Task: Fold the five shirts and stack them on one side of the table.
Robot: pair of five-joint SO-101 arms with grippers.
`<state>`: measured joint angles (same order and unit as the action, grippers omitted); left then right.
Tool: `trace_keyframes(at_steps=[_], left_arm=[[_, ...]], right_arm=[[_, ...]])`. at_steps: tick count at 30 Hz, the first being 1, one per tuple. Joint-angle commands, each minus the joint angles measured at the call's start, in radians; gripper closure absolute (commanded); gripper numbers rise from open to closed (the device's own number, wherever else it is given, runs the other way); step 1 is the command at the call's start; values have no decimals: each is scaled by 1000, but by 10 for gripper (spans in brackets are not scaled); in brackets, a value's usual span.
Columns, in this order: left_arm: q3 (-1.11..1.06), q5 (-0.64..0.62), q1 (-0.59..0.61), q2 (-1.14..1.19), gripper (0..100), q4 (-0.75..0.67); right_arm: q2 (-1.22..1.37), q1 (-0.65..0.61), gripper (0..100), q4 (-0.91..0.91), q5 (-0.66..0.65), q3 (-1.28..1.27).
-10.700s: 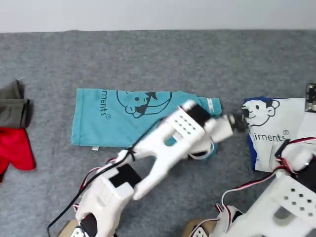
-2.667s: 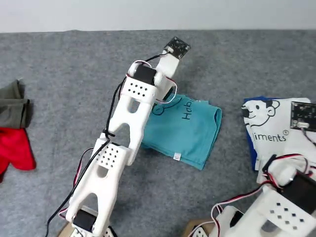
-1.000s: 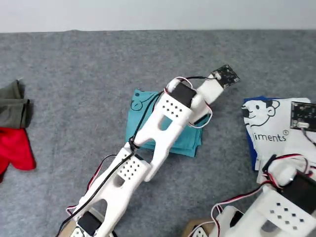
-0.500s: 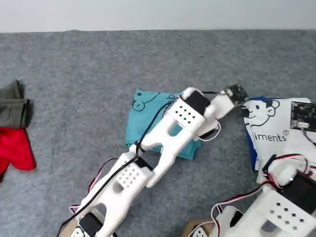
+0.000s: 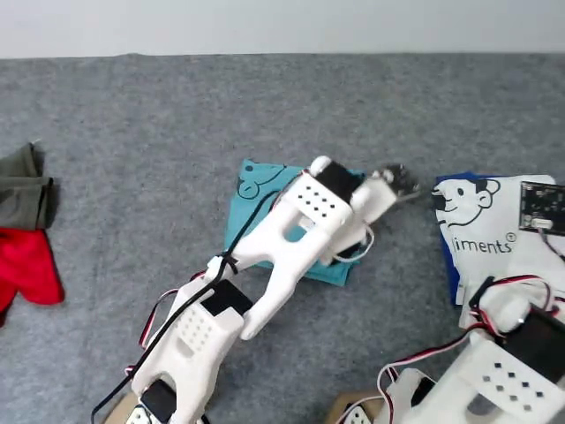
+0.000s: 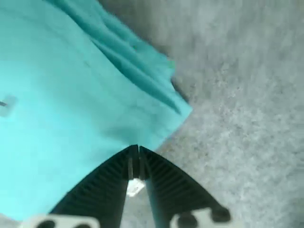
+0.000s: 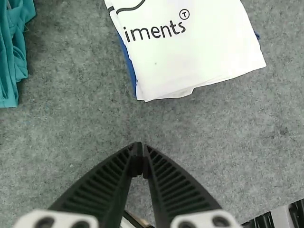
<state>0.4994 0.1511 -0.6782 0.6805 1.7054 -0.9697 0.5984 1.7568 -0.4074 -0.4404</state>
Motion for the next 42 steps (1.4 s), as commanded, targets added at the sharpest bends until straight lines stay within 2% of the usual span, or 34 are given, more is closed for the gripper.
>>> trace_keyframes(at_steps=[1, 4, 10, 16, 20, 27, 31, 37, 40, 42], left_arm=[[-125, -8, -14, -66, 994, -109], [-189, -8, -14, -68, 994, -172], [-165, -8, -14, -78, 994, -115], [67, -8, -9, -78, 994, 20], [275, -8, 23, -69, 994, 25], [384, -8, 147, 80, 994, -284], [386, -8, 167, 166, 994, -411], [384, -5, 150, 252, 994, -502], [386, -3, 150, 282, 994, -497], [418, -3, 163, 259, 994, -446]], right_arm=[[-10, 5, 987, 38, -9, 8], [-10, 5, 987, 38, -9, 8], [-10, 5, 987, 38, -9, 8], [-10, 5, 987, 38, -9, 8], [-10, 5, 987, 39, -9, 8], [-10, 5, 987, 39, -9, 8], [-10, 5, 987, 39, -9, 8], [-10, 5, 987, 39, -9, 8], [-10, 5, 987, 39, -9, 8], [-10, 5, 987, 39, -9, 8]])
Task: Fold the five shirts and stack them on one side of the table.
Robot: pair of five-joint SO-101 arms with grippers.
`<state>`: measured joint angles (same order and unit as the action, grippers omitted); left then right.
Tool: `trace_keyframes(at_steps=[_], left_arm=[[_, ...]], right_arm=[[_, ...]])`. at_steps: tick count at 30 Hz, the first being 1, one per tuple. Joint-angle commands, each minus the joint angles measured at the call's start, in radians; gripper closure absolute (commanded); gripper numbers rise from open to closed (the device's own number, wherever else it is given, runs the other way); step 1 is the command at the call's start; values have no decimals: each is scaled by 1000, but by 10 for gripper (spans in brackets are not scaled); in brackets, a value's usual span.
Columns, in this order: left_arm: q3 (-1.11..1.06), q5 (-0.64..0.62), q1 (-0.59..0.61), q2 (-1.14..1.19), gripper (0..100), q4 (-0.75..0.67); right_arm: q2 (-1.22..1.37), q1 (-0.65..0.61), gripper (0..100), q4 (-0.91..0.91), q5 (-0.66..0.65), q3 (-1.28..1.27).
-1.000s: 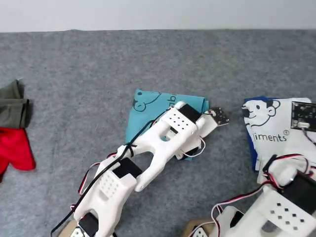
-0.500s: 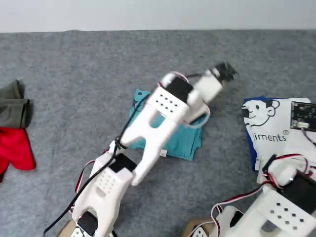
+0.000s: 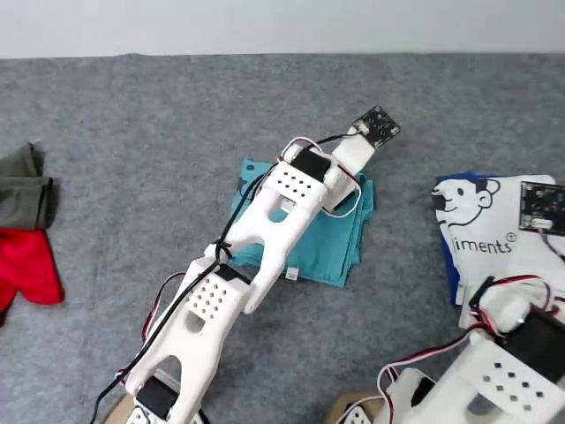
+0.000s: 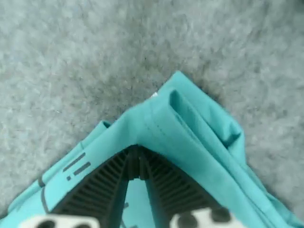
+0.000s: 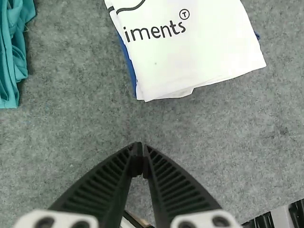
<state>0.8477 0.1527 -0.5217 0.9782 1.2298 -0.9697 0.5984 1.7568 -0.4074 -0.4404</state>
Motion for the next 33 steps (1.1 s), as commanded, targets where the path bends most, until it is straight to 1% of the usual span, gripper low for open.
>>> trace_keyframes(at_steps=[1, 5, 9, 11, 13, 17, 21, 25, 29, 33], left_arm=[[101, -6, 15, -57, 994, 71], [266, -5, 40, -132, 994, 255], [453, -2, 64, -203, 994, 516], [466, -9, 103, -241, 994, 534], [435, -9, 187, -315, 994, 529], [260, -5, 307, -456, 994, 529], [15, 5, 433, -637, 994, 529], [-255, 49, 534, -844, 994, 528], [-506, 84, 635, -1033, 994, 526], [-673, 115, 756, -1180, 994, 520]], right_arm=[[-10, 5, 987, 39, -9, 8], [-7, 4, 987, 38, -9, 8], [-2, -51, 987, 38, -5, 8], [-1, -105, 987, 36, -2, 8], [1, -162, 987, 35, 32, 8], [13, -312, 987, 27, 87, -3], [108, -440, 987, -47, 92, -63], [262, -512, 976, -185, 91, -58], [440, -581, 898, -285, 97, 17], [621, -613, 853, -381, 186, 123]])
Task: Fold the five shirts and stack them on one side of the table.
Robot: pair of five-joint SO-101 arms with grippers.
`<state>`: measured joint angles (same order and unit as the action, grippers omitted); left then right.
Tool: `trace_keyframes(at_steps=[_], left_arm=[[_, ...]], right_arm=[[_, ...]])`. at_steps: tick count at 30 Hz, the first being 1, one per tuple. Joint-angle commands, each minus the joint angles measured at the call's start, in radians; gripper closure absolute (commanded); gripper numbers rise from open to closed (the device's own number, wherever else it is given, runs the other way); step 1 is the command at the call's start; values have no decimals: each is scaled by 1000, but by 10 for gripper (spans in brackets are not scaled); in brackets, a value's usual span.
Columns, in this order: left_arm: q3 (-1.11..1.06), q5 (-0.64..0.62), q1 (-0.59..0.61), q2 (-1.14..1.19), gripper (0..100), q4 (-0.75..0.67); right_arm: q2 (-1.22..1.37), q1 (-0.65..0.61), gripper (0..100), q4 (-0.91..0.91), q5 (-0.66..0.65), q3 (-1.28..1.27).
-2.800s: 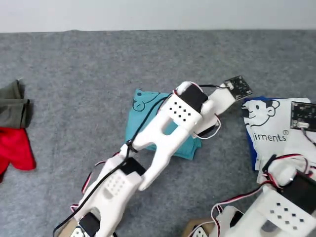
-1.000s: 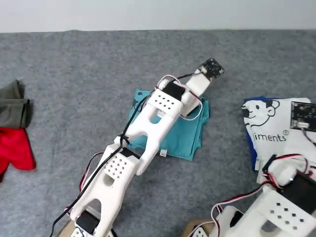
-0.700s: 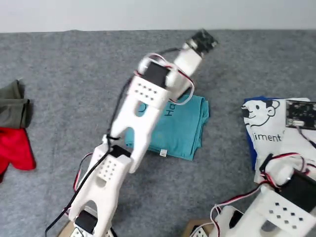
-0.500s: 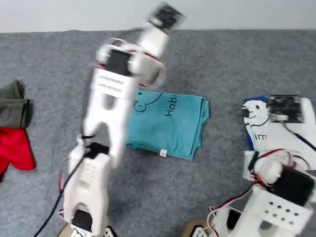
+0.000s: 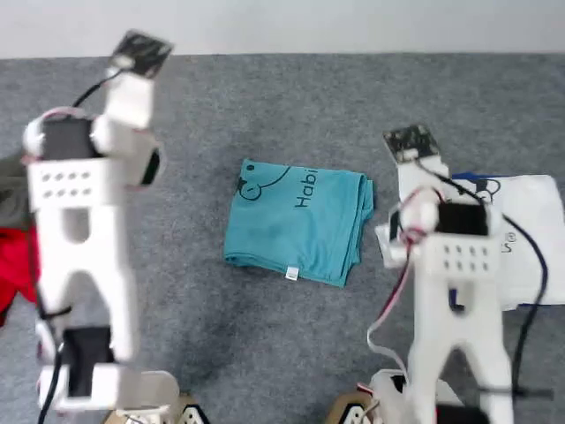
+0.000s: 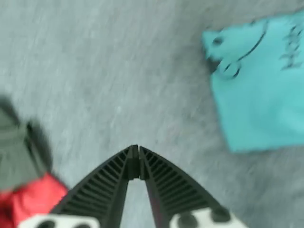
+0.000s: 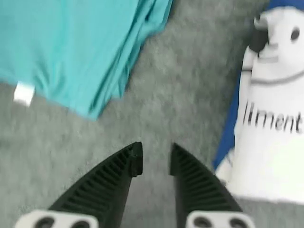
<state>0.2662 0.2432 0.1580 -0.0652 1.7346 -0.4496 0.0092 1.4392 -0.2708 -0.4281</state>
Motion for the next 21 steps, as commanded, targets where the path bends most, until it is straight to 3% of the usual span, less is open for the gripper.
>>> trace_keyframes(at_steps=[1, 11, 21], left_arm=[[-120, 34, 109, -167, 994, 15], [-291, 157, 371, -381, 994, 17], [-348, 181, 417, -417, 994, 17]], right_arm=[[145, -35, 853, -81, 58, 140], [453, -127, 853, -220, 64, 397], [707, -173, 853, -298, 66, 565]])
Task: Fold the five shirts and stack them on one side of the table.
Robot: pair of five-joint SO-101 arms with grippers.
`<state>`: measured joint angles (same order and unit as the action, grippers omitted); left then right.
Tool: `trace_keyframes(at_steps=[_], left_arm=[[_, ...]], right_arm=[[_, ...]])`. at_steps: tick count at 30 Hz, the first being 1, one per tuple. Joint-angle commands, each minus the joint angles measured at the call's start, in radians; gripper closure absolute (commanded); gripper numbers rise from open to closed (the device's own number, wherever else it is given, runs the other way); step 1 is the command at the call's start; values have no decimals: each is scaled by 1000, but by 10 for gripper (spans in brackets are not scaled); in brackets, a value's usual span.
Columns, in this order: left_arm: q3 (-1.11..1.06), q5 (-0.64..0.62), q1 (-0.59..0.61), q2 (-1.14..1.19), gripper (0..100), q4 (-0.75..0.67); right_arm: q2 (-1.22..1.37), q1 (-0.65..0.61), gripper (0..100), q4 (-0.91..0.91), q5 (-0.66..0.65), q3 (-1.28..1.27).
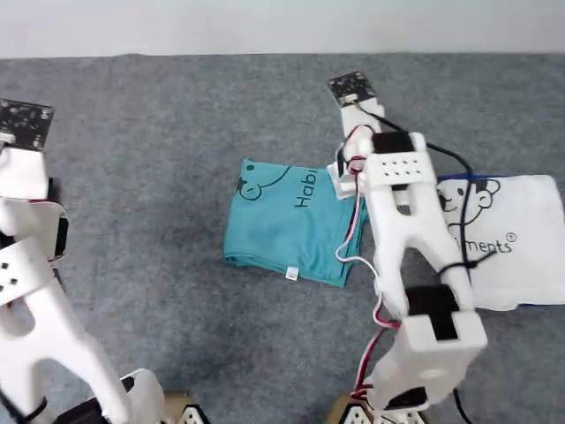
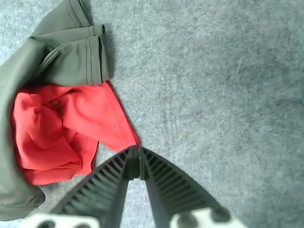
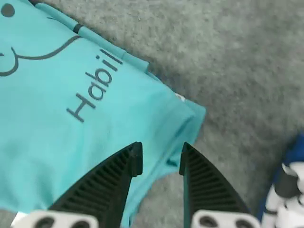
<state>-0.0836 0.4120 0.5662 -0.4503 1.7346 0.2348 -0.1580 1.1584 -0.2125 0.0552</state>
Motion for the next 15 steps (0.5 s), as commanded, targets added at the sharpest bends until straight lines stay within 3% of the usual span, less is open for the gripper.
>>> trace_keyframes(at_steps=[1, 7, 11, 15], left_arm=[[2, 12, 9, -32, 994, 17], [2, 9, 9, -32, 994, 17], [-2, 9, 9, -28, 994, 17], [-2, 9, 9, -25, 994, 17]], right_arm=[[44, -2, 853, -18, 8, 92], [130, -5, 863, -22, 2, 118], [142, -4, 995, -33, -2, 127], [151, -2, 991, -44, -46, 129]])
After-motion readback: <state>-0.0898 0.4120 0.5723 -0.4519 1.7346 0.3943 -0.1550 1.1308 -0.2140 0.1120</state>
